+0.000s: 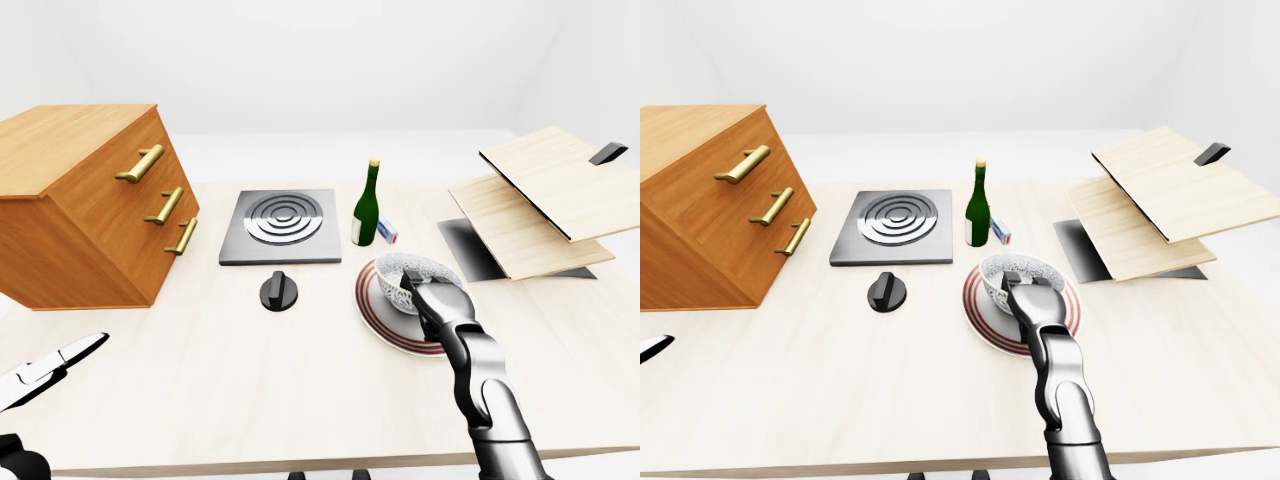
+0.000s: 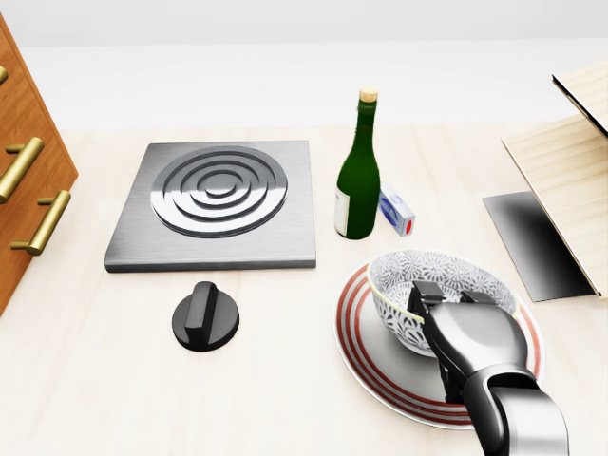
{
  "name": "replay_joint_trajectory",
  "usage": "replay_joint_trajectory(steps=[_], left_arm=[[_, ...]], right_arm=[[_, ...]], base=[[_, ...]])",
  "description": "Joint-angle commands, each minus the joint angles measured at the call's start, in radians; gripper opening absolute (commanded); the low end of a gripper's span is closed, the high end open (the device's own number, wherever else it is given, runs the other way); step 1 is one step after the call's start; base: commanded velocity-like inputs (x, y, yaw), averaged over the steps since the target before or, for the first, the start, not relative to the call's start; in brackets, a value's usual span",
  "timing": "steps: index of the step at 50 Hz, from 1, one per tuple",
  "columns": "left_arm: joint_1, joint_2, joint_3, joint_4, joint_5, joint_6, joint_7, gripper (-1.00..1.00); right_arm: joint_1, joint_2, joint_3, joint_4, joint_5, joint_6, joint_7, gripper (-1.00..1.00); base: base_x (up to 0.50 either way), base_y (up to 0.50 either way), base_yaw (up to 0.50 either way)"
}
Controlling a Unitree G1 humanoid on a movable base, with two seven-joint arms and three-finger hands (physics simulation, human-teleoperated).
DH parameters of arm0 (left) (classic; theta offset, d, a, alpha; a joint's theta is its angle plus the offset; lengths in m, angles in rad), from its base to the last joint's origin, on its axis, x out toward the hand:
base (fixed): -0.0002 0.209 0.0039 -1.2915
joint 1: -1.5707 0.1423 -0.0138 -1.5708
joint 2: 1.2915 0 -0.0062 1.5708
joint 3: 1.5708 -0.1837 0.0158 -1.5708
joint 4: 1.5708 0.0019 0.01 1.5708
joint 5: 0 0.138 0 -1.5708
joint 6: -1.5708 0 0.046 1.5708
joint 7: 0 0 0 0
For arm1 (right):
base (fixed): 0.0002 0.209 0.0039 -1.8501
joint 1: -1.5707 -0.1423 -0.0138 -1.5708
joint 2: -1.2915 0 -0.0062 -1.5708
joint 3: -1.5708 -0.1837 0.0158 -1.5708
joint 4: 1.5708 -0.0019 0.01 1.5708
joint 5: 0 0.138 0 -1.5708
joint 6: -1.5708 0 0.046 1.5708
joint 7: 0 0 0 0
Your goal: Pick up the akita bowl and put it on the plate.
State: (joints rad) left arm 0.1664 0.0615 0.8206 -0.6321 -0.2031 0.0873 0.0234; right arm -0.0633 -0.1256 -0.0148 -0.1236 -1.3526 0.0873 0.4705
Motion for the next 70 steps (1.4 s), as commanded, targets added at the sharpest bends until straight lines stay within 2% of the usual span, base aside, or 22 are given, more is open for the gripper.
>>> replay_joint_trajectory(steps=[1,12,13,14,15,16,17,56,64,70], left_arm=[[-0.001,-0.002,0.003,-0.019,0.001,0.000,-0.004,1.00],[-0.002,-0.002,0.007,-0.022,0.002,0.000,-0.008,1.00],[-0.003,-0.002,0.008,-0.021,0.001,0.000,-0.008,1.00],[-0.003,-0.002,0.007,-0.018,0.002,0.000,-0.008,1.00],[-0.003,-0.002,0.007,-0.018,0.002,0.000,-0.008,1.00],[-0.002,-0.002,0.007,-0.018,0.002,0.000,-0.008,1.00],[-0.003,-0.002,0.008,-0.020,0.002,0.000,-0.008,1.00],[-0.004,0.000,0.005,-0.025,0.002,0.000,-0.003,1.00],[-0.004,0.000,0.006,-0.021,0.003,0.000,-0.005,1.00],[-0.003,0.000,0.007,-0.015,0.002,0.000,-0.007,1.00]], right_arm=[[0.016,0.006,0.008,0.026,-0.011,0.000,-0.010,-1.00],[0.011,0.011,0.005,0.029,0.000,0.000,-0.015,-1.00],[0.010,0.010,0.006,0.032,-0.001,0.000,-0.014,-0.61],[0.010,0.010,0.006,0.032,-0.001,0.000,-0.016,-0.07],[0.013,0.011,0.007,0.028,-0.001,0.000,-0.016,0.27],[0.013,0.011,0.008,0.027,-0.001,0.000,-0.016,0.27],[0.016,0.011,0.009,0.030,-0.002,0.000,-0.015,1.00],[0.032,0.012,0.014,0.028,0.005,0.000,-0.004,1.00],[0.073,0.030,0.036,-0.060,-0.028,0.000,0.066,1.00],[0.125,0.062,0.079,-0.228,-0.104,0.000,0.181,1.00]], base=[[0.00,0.00,0.00],[0.00,0.00,0.00],[0.00,0.00,0.00],[0.00,0.00,0.00],[0.00,0.00,0.00],[0.00,0.00,0.00],[0.00,0.00,0.00],[0.00,0.00,0.00],[0.00,0.00,0.00],[0.00,0.00,0.00]])
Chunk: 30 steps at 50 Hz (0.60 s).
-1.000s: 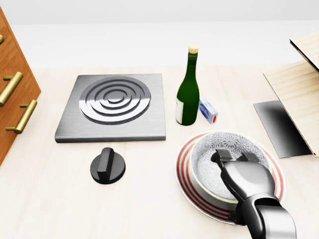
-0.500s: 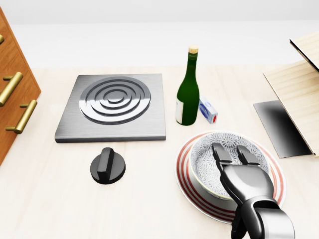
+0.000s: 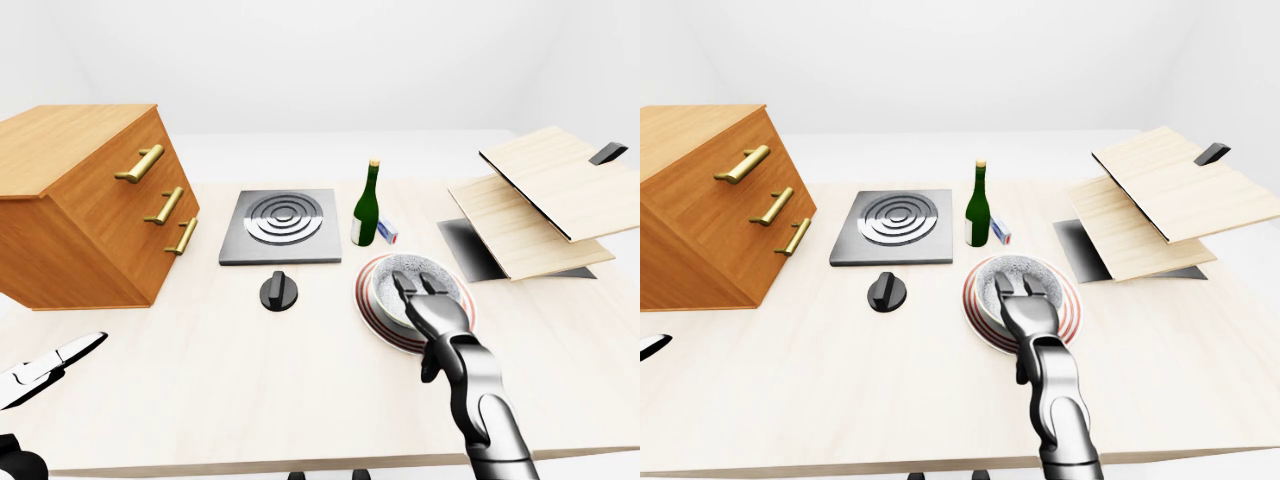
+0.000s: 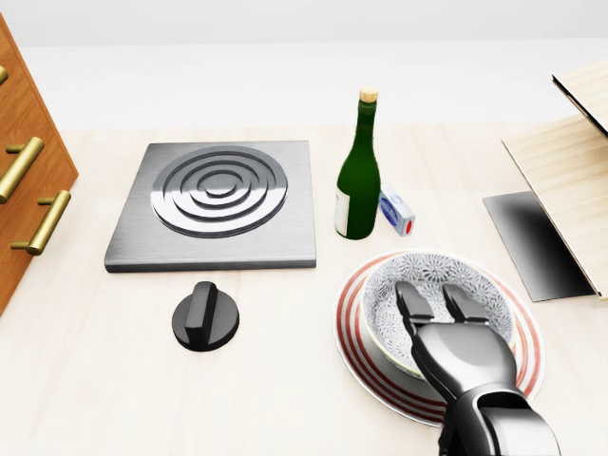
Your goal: Pick up the akita bowl and put it on the plate.
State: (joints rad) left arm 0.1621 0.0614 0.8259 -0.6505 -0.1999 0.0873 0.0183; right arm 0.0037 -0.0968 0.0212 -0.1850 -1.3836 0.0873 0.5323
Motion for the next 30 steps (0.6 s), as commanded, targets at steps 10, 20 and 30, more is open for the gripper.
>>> replay_joint_trajectory(steps=[10,20,30], left_arm=[[0.001,0.000,0.004,-0.002,-0.003,0.000,-0.002,1.00],[0.002,-0.002,0.006,-0.010,-0.003,0.000,-0.003,1.00],[0.002,-0.003,0.003,-0.005,0.001,0.000,-0.004,1.00]], right_arm=[[0.105,0.059,0.045,-0.342,-0.143,0.000,0.166,1.00],[0.127,0.088,0.061,-0.505,-0.206,0.000,0.166,1.00],[0.149,0.105,0.057,-0.614,-0.237,0.000,0.166,1.00]], base=[[0.00,0.00,0.00],[0.00,0.00,0.00],[0.00,0.00,0.00]])
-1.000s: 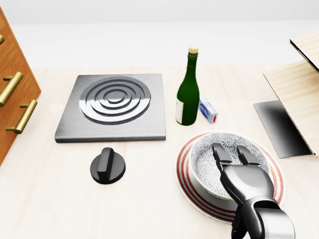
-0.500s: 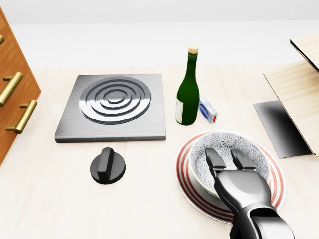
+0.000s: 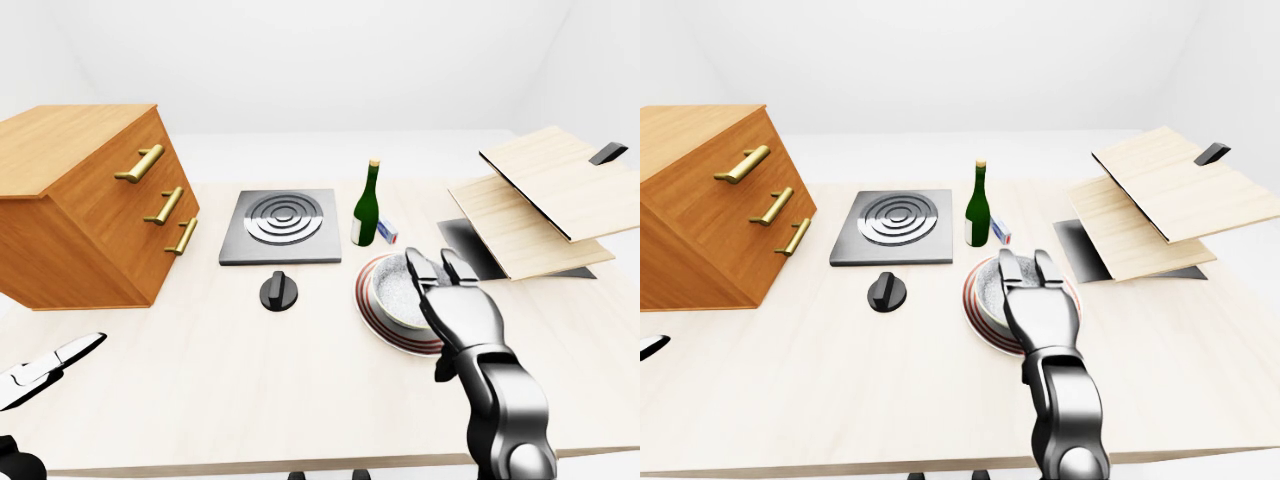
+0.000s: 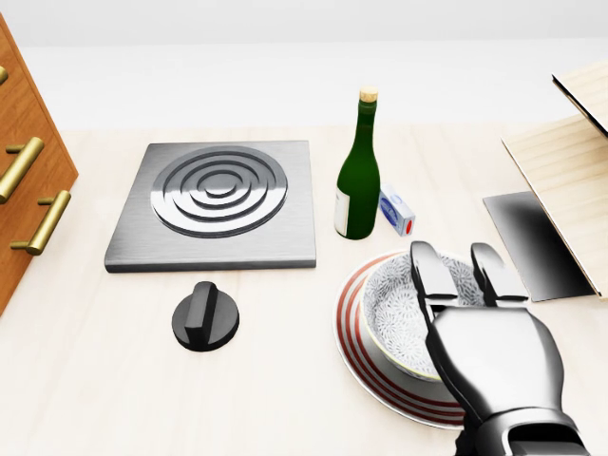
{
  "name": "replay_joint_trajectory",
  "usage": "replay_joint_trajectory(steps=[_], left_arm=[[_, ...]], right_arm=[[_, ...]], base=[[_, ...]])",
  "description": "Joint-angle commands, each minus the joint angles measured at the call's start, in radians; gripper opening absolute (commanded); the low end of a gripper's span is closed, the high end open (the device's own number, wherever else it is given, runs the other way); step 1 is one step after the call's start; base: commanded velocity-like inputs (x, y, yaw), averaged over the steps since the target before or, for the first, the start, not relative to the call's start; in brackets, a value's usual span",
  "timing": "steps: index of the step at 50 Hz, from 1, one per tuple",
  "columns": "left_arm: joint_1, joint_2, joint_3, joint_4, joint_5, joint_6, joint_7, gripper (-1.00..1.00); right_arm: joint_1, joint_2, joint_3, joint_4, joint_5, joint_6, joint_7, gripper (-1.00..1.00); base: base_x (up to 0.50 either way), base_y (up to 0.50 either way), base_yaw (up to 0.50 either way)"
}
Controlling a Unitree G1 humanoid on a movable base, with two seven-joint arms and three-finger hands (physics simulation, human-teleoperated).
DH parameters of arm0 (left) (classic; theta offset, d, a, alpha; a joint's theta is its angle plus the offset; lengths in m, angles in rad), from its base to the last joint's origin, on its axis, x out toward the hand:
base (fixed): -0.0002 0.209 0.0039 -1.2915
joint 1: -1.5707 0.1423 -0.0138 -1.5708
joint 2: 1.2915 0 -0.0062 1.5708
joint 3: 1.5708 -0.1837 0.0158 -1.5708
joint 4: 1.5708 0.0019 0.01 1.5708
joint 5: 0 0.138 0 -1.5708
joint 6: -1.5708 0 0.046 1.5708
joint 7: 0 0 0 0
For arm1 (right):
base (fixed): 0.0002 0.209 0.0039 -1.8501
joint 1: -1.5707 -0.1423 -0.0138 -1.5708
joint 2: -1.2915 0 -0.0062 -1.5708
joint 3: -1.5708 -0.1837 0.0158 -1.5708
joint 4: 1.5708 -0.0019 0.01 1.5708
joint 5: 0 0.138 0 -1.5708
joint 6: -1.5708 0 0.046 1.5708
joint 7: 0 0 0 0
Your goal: Pick up the akita bowl and put it on the plate.
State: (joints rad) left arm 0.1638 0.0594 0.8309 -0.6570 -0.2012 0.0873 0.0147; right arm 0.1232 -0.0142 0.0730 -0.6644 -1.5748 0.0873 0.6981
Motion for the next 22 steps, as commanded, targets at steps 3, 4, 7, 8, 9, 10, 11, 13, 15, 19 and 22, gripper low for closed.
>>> replay_joint_trajectory(steps=[3,4,7,8,9,10,11,13,15,19,22], left_arm=[[-0.001,-0.001,-0.004,0.005,0.003,0.000,0.001,1.00],[-0.001,-0.001,-0.004,0.004,0.004,0.000,0.002,1.00],[-0.001,0.000,-0.005,0.002,0.003,0.000,0.003,1.00],[-0.001,0.000,-0.005,0.002,0.003,0.000,0.003,1.00],[-0.001,0.001,-0.004,0.001,0.002,0.000,0.003,1.00],[-0.001,0.001,-0.003,-0.002,0.001,0.000,0.003,1.00],[-0.001,0.001,-0.003,-0.002,0.001,0.000,0.003,1.00],[-0.001,0.001,-0.003,-0.003,0.001,0.000,0.003,1.00],[-0.002,0.001,-0.003,0.002,0.002,0.000,0.001,1.00],[-0.001,0.002,0.000,-0.002,-0.001,0.000,0.001,1.00],[-0.002,0.002,-0.001,0.003,-0.001,0.000,0.000,1.00]], right_arm=[[0.030,0.033,0.014,-0.190,-0.064,0.000,0.000,1.00],[0.035,0.039,0.022,-0.210,-0.069,0.000,0.000,1.00],[0.055,0.059,0.052,-0.281,-0.078,0.000,0.000,1.00],[0.076,0.077,0.079,-0.323,-0.081,0.000,0.000,1.00],[0.091,0.084,0.099,-0.357,-0.087,0.000,0.000,1.00],[0.115,0.126,0.170,-0.376,-0.087,0.000,0.000,1.00],[0.115,0.115,0.188,-0.381,-0.093,0.000,0.000,1.00],[0.095,0.089,0.262,-0.383,-0.155,0.000,0.000,1.00],[0.055,0.072,0.427,-0.383,-0.261,0.000,0.000,1.00],[0.039,0.012,0.692,-0.382,-0.397,0.000,0.000,1.00],[0.198,0.210,0.777,-0.383,-0.397,0.000,0.000,1.00]], base=[[0.00,0.00,0.00],[0.00,0.00,0.00],[0.00,0.00,0.00],[0.00,0.00,0.00],[0.00,0.00,0.00],[0.00,0.00,0.00],[0.00,0.00,0.00],[0.00,0.00,0.00],[0.00,0.00,0.00],[0.00,0.00,0.00],[0.00,0.00,0.00]])
